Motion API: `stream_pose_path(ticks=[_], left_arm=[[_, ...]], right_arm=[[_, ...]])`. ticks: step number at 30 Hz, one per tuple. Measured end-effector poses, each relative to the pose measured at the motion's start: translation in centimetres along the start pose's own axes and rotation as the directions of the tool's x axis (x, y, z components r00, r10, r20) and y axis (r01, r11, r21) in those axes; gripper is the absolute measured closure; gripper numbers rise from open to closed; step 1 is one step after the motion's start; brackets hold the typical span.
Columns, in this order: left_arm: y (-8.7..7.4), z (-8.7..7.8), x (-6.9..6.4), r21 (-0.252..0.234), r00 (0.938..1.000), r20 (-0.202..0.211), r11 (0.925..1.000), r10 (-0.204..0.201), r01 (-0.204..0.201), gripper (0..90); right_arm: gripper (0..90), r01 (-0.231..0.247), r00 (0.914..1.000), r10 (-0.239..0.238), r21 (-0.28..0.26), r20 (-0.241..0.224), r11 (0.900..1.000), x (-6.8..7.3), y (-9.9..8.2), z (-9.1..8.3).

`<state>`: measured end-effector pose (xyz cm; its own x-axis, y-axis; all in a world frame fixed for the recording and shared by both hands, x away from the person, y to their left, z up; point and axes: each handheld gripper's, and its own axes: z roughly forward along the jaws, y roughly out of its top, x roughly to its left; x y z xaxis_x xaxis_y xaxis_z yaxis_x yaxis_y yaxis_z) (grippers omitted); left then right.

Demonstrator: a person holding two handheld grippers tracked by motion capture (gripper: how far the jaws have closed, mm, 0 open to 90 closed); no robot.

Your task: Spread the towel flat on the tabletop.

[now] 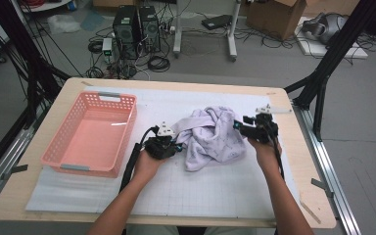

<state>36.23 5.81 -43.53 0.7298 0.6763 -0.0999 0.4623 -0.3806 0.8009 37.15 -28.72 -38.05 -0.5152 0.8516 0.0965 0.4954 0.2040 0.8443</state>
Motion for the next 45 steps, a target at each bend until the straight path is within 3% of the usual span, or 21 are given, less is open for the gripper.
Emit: stream_pose_path(ticks=[1, 5, 6, 10, 14, 15, 17, 19, 21, 24, 26, 27, 29, 32, 34, 35, 38, 41, 42, 43, 45], left_arm=[[0.0, 0.0, 0.0, 0.000, 1.0000, 0.000, 1.0000, 0.000, 0.000, 84.3], [-0.3, -0.8, 0.0, -0.009, 0.9998, 0.017, 1.0000, -0.004, 0.004, 85.0], [-0.5, -1.2, 0.0, -0.010, 0.9998, 0.020, 0.9999, -0.002, 0.002, 85.1], [-0.8, -1.6, -0.2, -0.014, 0.9998, 0.020, 0.9999, -0.004, 0.004, 85.3], [-1.1, -2.2, -0.5, -0.024, 0.9997, 0.021, 0.9997, -0.009, 0.009, 85.3], [-1.1, -2.2, -0.6, -0.021, 0.9998, 0.020, 0.9998, -0.005, 0.005, 85.4], [-1.0, -2.4, -0.9, -0.026, 0.9998, 0.017, 0.9996, -0.009, 0.009, 85.4], [-0.8, -2.6, -1.3, -0.034, 1.0000, 0.009, 0.9994, -0.003, 0.004, 85.4], [-0.7, -2.7, -1.4, -0.040, 0.9998, 0.009, 0.9991, -0.016, 0.016, 85.4], [-0.6, -3.2, -1.8, -0.043, 0.9993, 0.001, 0.9984, -0.037, 0.037, 85.4], [-0.7, -3.7, -2.1, -0.055, 0.9987, 0.003, 0.9972, -0.051, 0.051, 85.4], [-0.9, -4.0, -2.3, -0.073, 0.9967, 0.010, 0.9940, -0.080, 0.081, 85.3], [-1.0, -4.2, -2.4, -0.080, 0.9954, 0.010, 0.9922, -0.095, 0.095, 85.3], [-1.7, -4.6, -2.7, -0.080, 0.9941, 0.013, 0.9909, -0.108, 0.109, 85.3], [-2.3, -5.1, -2.8, -0.081, 0.9927, 0.021, 0.9895, -0.118, 0.120, 85.3], [-3.0, -5.6, -3.0, -0.091, 0.9912, 0.037, 0.9874, -0.127, 0.130, 85.2], [-3.8, -6.5, -3.6, -0.092, 0.9934, 0.045, 0.9898, -0.105, 0.109, 85.2], [-4.6, -7.4, -4.5, -0.102, 0.9946, 0.062, 0.9908, -0.083, 0.089, 85.3], [-4.6, -7.4, -4.5, -0.102, 0.9946, 0.062, 0.9908, -0.083, 0.089, 85.3], [-4.9, -7.6, -4.8, -0.100, 0.9941, 0.074, 0.9912, -0.079, 0.086, 85.3], [-5.9, -7.8, -6.4, -0.078, 0.9943, 0.095, 0.9954, -0.048, 0.055, 85.4]], right_arm=[[50.7, 0.000, 1.0000, 0.000, 0.000, 0.000, 1.0000, 0.0, 0.0, 0.0], [54.4, 0.065, 0.9967, -0.062, 0.057, -0.053, 0.9962, 1.8, -4.1, -2.0], [56.2, 0.077, 0.9932, -0.069, 0.085, -0.094, 0.9935, 2.2, -5.9, -2.0], [60.8, 0.083, 0.9883, -0.067, 0.120, -0.137, 0.9892, 2.5, -7.4, -1.7], [73.7, 0.096, 0.9733, -0.069, 0.116, -0.219, 0.9886, 3.4, -7.8, -1.9], [81.0, 0.138, 0.9547, -0.101, 0.115, -0.280, 0.9838, 4.6, -7.9, -1.5], [81.2, 0.172, 0.9387, -0.122, 0.131, -0.322, 0.9763, 6.0, -7.9, -0.8], [74.7, 0.208, 0.9331, -0.153, 0.140, -0.325, 0.9681, 7.3, -7.7, 0.4], [67.2, 0.216, 0.9371, -0.164, 0.143, -0.308, 0.9657, 7.7, -7.5, 1.1], [60.6, 0.208, 0.9657, -0.178, 0.150, -0.189, 0.9665, 8.7, -7.0, 3.5], [62.1, 0.226, 0.9652, -0.200, 0.151, -0.168, 0.9625, 8.9, -6.8, 3.8], [74.2, 0.263, 0.9568, -0.236, 0.156, -0.170, 0.9522, 9.1, -6.6, 3.8], [85.6, 0.276, 0.9516, -0.245, 0.161, -0.185, 0.9477, 9.1, -6.6, 3.6], [86.8, 0.272, 0.9510, -0.235, 0.182, -0.201, 0.9449, 8.8, -6.7, 3.1], [86.8, 0.269, 0.9474, -0.223, 0.194, -0.230, 0.9435, 8.1, -7.0, 1.9], [86.8, 0.242, 0.9464, -0.194, 0.171, -0.258, 0.9550, 7.0, -7.5, 0.1], [86.8, 0.211, 0.9492, -0.165, 0.153, -0.268, 0.9654, 5.1, -8.5, -3.1], [86.8, 0.180, 0.9652, -0.146, 0.148, -0.217, 0.9725, 3.0, -9.6, -5.8], [86.8, 0.180, 0.9652, -0.146, 0.148, -0.217, 0.9725, 3.0, -9.6, -5.8], [86.9, 0.144, 0.9749, -0.119, 0.127, -0.188, 0.9814, 1.7, -10.2, -7.3], [87.2, 0.140, 0.9796, -0.123, 0.101, -0.159, 0.9850, 1.1, -10.6, -8.3]])
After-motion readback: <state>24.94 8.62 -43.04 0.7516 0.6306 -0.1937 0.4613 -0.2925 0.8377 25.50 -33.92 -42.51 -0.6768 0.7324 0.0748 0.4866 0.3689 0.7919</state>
